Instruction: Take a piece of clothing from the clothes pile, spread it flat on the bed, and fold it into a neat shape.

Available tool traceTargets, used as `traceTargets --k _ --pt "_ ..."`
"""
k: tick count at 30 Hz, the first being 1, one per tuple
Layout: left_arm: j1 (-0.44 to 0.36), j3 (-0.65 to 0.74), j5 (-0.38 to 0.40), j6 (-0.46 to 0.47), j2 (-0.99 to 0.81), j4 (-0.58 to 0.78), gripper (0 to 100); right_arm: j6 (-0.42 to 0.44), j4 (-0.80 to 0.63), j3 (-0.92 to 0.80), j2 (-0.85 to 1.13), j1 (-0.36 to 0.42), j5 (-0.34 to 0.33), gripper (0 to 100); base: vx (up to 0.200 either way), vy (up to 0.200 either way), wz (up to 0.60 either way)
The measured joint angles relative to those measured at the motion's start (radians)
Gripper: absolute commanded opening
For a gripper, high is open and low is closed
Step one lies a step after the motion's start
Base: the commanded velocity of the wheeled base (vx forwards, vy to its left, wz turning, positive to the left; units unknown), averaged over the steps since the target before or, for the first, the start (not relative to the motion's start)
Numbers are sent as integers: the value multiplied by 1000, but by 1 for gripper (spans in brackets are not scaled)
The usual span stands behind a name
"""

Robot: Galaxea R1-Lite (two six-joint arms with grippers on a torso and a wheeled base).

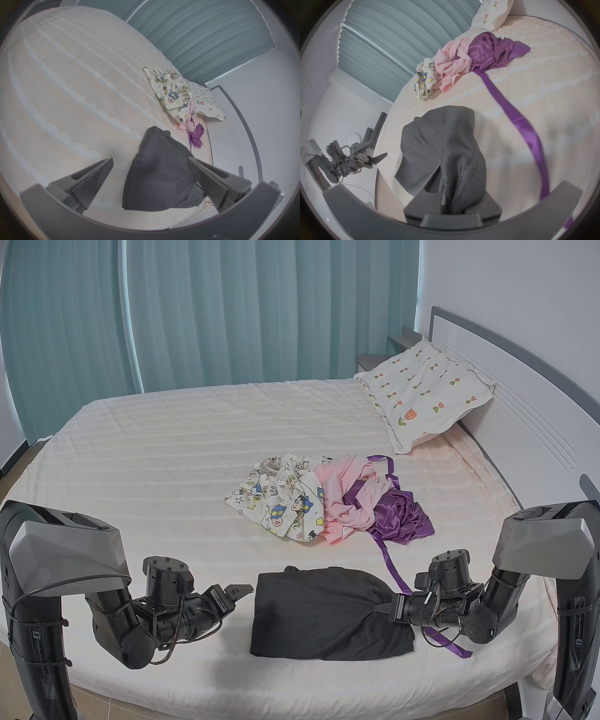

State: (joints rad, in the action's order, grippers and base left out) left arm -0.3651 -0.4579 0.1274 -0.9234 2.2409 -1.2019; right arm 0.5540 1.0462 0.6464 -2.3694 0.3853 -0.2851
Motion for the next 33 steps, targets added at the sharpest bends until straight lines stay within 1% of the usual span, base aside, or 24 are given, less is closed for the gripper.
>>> traceTargets --k 1,9,13,18,24,25,30,33 --pt "0 0 0 0 0 0 100 -9 0 0 -1 0 0 100 0 0 0" --pt "1 2 -5 -1 1 -1 100 -20 8 -8 -2 12 0 100 0 0 0" --pt "2 6 -7 -1 1 -2 100 -9 62 -6 -2 3 1 100 0 0 0" --pt "4 7 -9 0 2 -3 100 79 63 33 -15 -10 8 100 0 0 0" --pt "6 3 -11 0 4 -3 100 107 40 117 -61 -6 57 100 0 0 0" --pt "6 3 -11 0 5 -3 100 110 32 135 -70 -4 66 0 0 0 0" --pt "8 0 -11 0 7 -4 100 117 -6 188 -99 -3 109 0 0 0 0" --pt "8 0 -11 1 9 -3 100 117 -13 194 -107 -2 157 0 0 0 0"
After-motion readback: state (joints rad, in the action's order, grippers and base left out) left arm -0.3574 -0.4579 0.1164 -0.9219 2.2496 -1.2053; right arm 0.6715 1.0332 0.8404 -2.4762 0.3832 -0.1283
